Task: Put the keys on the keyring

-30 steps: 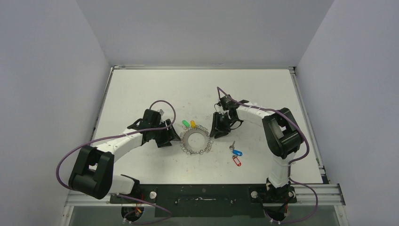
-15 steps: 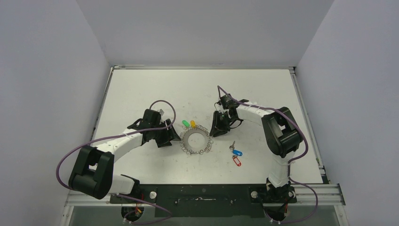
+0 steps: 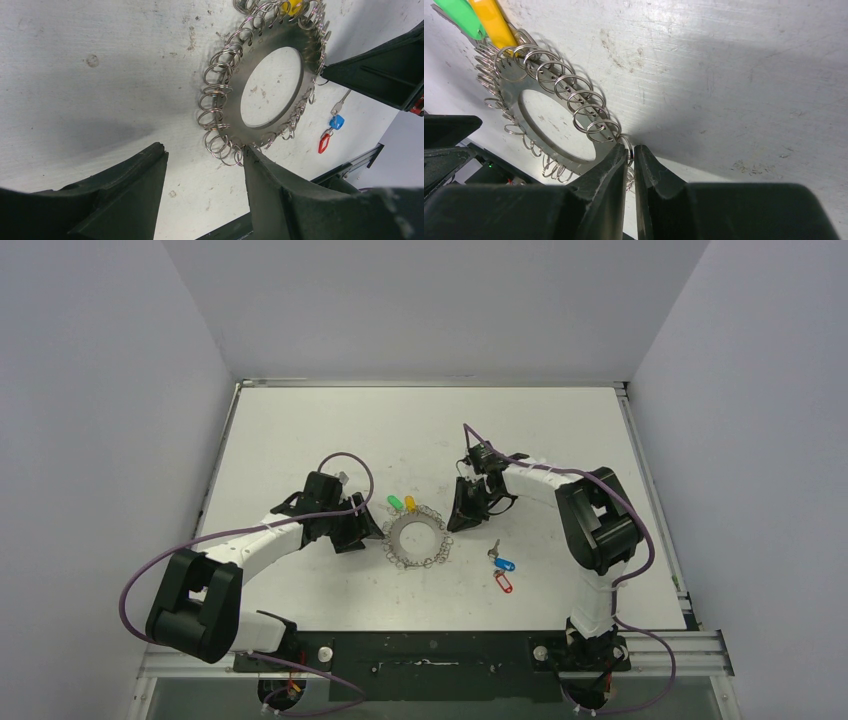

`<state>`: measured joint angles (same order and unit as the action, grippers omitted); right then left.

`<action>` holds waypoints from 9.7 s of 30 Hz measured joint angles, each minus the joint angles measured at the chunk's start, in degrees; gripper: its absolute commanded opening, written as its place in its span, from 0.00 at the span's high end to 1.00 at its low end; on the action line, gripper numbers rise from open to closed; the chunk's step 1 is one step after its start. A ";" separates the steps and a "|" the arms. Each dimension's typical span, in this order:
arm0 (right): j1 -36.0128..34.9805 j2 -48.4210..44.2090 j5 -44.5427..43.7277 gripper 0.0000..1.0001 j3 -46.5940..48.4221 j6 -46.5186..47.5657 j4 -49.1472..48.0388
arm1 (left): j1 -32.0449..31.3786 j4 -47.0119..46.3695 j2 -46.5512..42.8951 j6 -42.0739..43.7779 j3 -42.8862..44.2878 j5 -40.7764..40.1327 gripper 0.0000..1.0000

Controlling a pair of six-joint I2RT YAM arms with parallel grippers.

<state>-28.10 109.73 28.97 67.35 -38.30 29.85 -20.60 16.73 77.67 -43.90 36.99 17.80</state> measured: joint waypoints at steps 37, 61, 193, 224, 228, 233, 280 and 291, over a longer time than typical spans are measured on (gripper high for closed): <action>5.01 -2.82 1.31 0.71 -3.43 2.47 1.68 | -1.46 -3.02 8.37 0.63 2.71 2.45 0.47; 3.50 -0.44 1.99 0.77 -0.85 1.53 0.70 | -6.38 -3.93 15.93 1.60 9.03 4.28 0.62; -32.02 -4.87 -32.02 0.63 10.69 20.98 19.06 | 2.71 11.63 -29.27 1.01 -2.71 -2.95 0.42; -32.70 3.48 -37.35 1.00 11.80 22.67 16.15 | 2.71 14.67 -31.54 0.63 -2.78 -4.55 0.42; -32.70 3.39 -38.56 1.00 12.31 23.08 16.24 | 2.71 14.82 -31.54 0.81 -2.78 -4.61 0.42; -32.70 1.86 -38.73 1.00 12.35 25.33 16.65 | 2.71 15.19 -31.54 1.79 -2.49 -5.46 0.42; -12.00 -37.20 17.31 1.00 -4.33 51.58 -4.92 | -15.78 -32.41 -31.69 44.19 -7.65 20.37 0.58; -11.67 -38.34 22.16 1.00 -5.66 51.54 -7.06 | -19.54 -34.77 -27.50 47.39 -7.65 17.33 0.67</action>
<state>-39.77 71.40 51.13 61.69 13.23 22.79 -40.14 -18.04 50.17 3.49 29.34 35.14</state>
